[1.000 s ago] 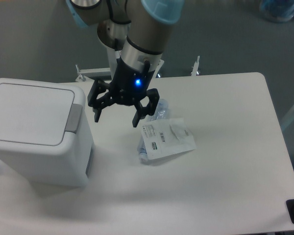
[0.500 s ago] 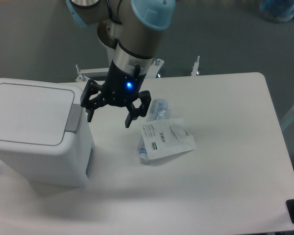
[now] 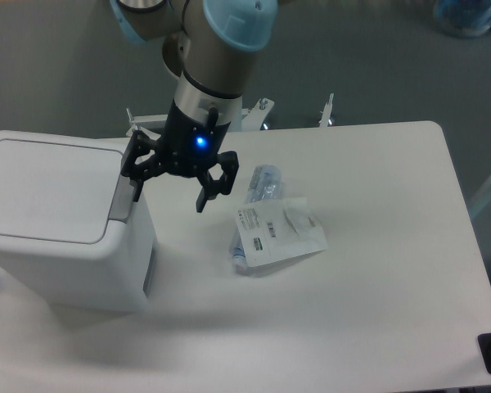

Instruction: Open the trash can

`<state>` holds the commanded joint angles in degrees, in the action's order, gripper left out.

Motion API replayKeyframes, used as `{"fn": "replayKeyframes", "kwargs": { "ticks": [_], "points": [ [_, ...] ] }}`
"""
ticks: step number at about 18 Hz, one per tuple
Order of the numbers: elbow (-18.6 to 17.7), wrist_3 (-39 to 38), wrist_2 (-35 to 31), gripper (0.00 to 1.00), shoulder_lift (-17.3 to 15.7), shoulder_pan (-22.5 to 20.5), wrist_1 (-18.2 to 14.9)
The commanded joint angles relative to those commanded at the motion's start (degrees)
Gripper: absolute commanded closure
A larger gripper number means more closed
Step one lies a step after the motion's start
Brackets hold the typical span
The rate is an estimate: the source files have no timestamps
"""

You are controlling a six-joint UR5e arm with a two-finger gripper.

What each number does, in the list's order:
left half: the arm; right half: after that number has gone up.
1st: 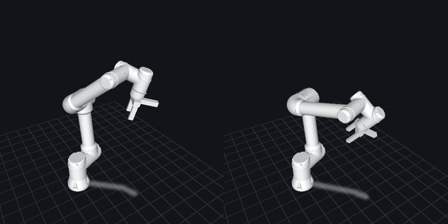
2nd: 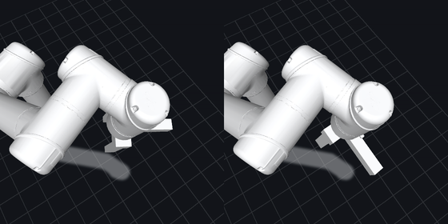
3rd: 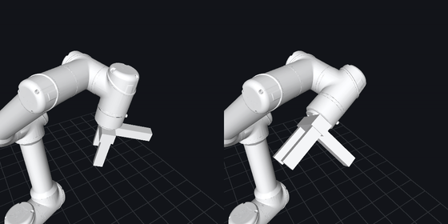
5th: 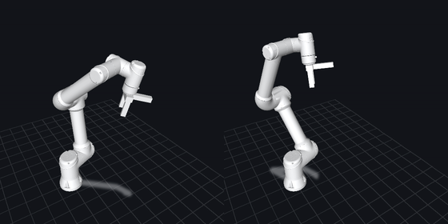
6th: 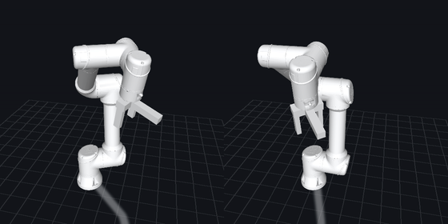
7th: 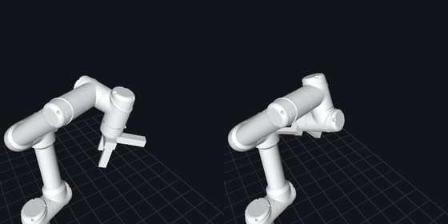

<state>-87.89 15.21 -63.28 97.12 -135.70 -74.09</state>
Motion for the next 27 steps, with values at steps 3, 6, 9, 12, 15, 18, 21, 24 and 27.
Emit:
{"fn": "replayKeyframes", "kwargs": {
  "ticks": [3,6,9,12,15,18,21,24,27],
  "points": [
    [0.0,0.4,0.0,0.00,0.4,0.0,0.0],
    [-0.1,0.4,0.0,0.00,0.6,0.1,0.4],
    [-0.1,0.4,0.0,0.00,0.9,0.4,0.4],
    [-0.1,0.3,0.0,0.00,0.9,0.5,0.4],
    [-0.2,0.1,0.0,0.00,0.9,0.5,0.4],
    [-0.2,0.1,0.0,0.00,1.0,0.5,0.4],
    [-0.2,0.1,-0.1,0.00,1.0,0.5,0.4],
    [-0.2,0.0,-0.2,0.00,1.3,0.5,0.4],
    [-0.2,0.1,-0.2,0.00,1.3,0.5,0.5]
  ]
}}
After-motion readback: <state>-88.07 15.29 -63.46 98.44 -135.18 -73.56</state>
